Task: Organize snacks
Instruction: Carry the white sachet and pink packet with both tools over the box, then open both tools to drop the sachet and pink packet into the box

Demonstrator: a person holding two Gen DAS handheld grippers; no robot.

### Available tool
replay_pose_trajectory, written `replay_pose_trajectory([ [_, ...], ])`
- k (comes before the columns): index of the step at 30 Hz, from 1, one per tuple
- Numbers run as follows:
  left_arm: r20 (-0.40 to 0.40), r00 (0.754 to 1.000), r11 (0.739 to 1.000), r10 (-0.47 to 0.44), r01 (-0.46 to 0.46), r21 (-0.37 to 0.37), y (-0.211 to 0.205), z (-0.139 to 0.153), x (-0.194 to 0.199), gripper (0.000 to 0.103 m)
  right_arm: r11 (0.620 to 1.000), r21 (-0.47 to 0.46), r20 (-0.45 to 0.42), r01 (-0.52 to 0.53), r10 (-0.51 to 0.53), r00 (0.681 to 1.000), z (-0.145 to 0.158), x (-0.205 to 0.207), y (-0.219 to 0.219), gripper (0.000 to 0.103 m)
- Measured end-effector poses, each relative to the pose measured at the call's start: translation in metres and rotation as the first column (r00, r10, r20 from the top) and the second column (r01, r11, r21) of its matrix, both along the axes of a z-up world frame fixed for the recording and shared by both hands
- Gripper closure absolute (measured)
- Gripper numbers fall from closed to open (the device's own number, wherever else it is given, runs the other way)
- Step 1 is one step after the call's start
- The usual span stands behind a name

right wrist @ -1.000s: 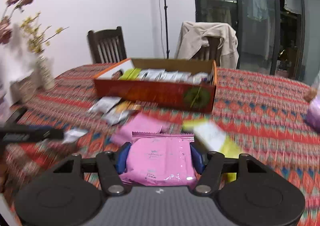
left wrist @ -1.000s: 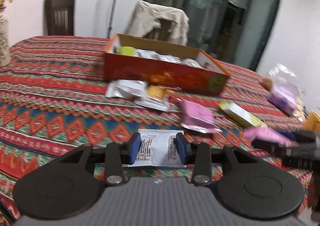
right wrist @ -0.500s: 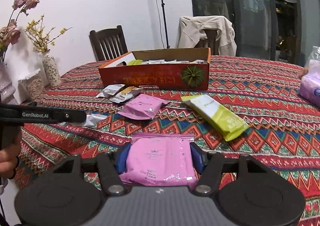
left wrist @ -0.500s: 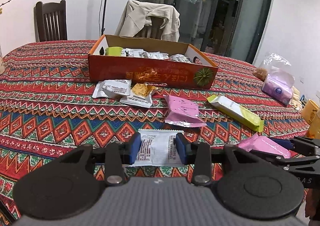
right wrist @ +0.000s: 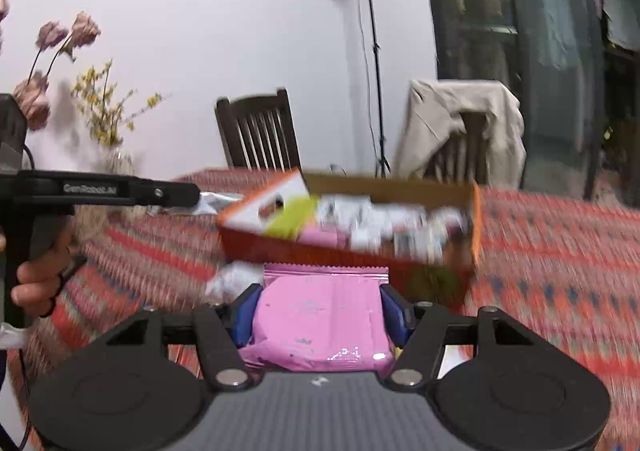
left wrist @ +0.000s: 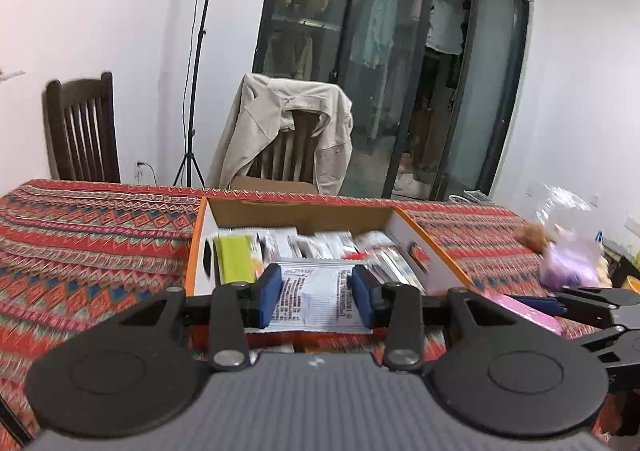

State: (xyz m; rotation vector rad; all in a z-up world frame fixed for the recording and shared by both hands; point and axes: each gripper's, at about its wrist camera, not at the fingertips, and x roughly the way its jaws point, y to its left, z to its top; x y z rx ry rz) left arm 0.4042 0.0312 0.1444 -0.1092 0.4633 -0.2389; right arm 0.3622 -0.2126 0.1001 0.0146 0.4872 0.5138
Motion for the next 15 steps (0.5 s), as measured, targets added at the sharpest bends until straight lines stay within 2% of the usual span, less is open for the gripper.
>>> replay_pose_trajectory([
  [4,-0.074,0.996,0.999,0.052,-0.053,-0.004,0.005,-0.014,0.066,0.063,1.000,0.022,-0.028,-0.013,0.013,1.000,0.009,0.077,0.022,0.041],
  [7,-0.136,0.989,0.998,0.066,-0.067,-0.005,0.007,-0.032,0.101,0.063,0.999,0.033,-0.095,0.008,-0.005,0.995,-0.003,0.131,0.037,0.042],
  [12,-0.192,0.980,0.999,0.047,-0.040,0.036,-0.002,-0.064,0.130,0.063,0.998,0.053,-0.246,0.043,-0.029,0.969,-0.042,0.192,0.048,0.042],
  [15,-0.221,0.974,0.998,0.055,-0.045,0.048,-0.006,-0.078,0.138,0.063,0.992,-0.027,-0.261,0.121,-0.124,0.957,-0.062,0.208,0.051,0.042],
])
